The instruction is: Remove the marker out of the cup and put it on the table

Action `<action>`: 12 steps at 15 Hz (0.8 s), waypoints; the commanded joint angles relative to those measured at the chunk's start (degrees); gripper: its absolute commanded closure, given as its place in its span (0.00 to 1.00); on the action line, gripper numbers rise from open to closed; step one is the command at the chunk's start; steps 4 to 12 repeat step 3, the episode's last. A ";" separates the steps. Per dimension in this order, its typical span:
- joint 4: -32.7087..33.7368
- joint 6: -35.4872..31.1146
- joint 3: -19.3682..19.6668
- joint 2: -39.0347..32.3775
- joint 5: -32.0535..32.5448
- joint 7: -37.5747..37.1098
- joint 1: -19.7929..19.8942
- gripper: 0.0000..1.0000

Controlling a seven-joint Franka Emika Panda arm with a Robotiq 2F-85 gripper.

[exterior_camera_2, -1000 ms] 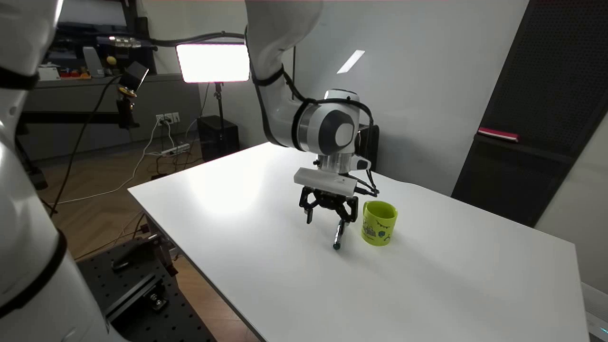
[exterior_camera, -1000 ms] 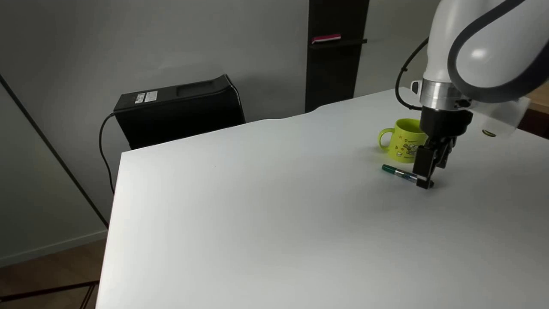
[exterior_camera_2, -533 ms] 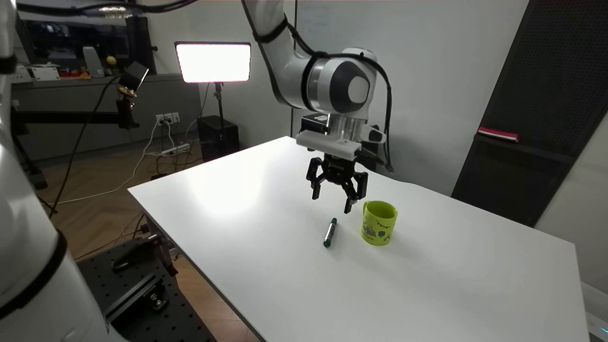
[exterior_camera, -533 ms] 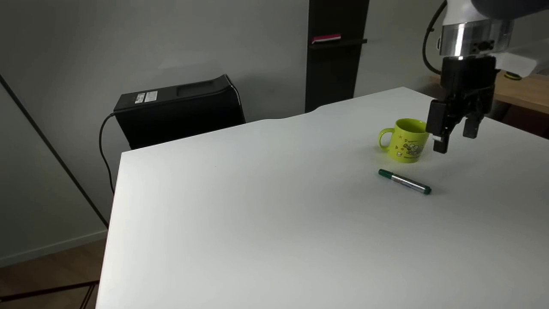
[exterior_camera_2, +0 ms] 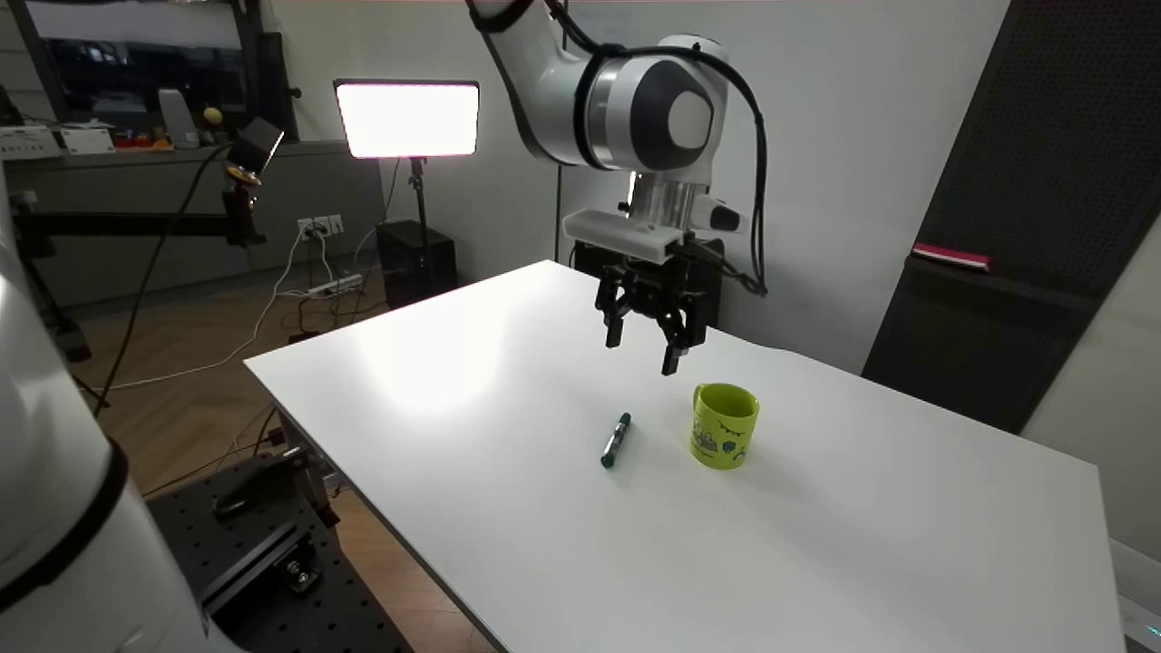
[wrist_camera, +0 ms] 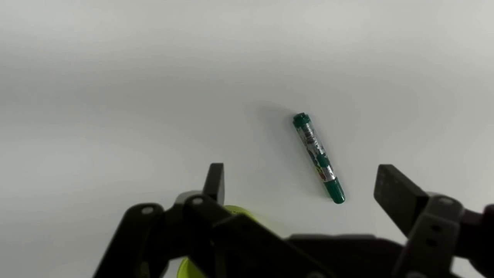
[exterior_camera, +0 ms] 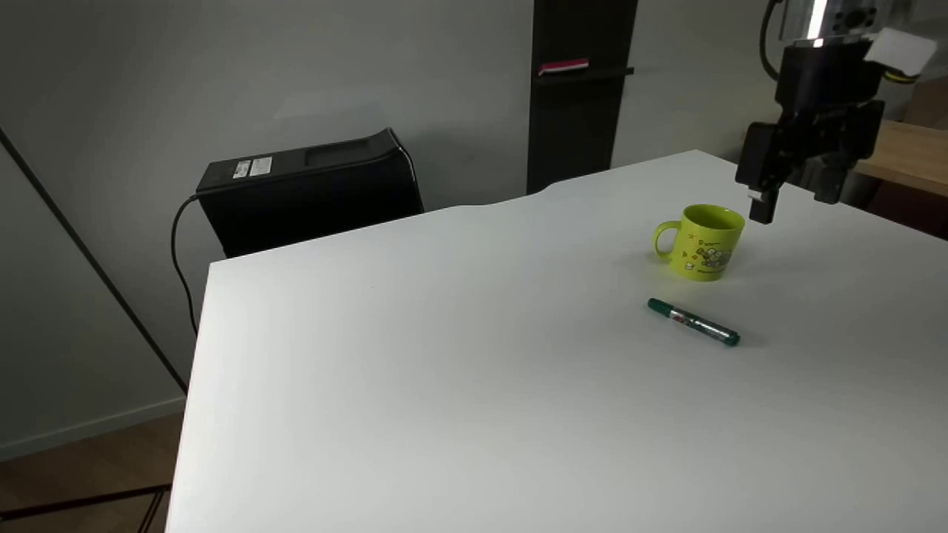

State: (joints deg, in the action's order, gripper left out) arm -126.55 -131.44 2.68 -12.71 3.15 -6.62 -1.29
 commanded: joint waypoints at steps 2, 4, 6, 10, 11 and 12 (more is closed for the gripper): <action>-0.10 0.15 -0.39 0.00 0.10 -0.13 0.39 0.00; -0.16 0.15 -0.39 0.00 0.10 -0.15 0.39 0.00; -0.16 0.15 -0.39 0.00 0.10 -0.15 0.39 0.00; -0.16 0.15 -0.39 0.00 0.10 -0.15 0.39 0.00; -0.16 0.15 -0.39 0.00 0.10 -0.15 0.39 0.00; -0.16 0.15 -0.39 0.00 0.10 -0.15 0.39 0.00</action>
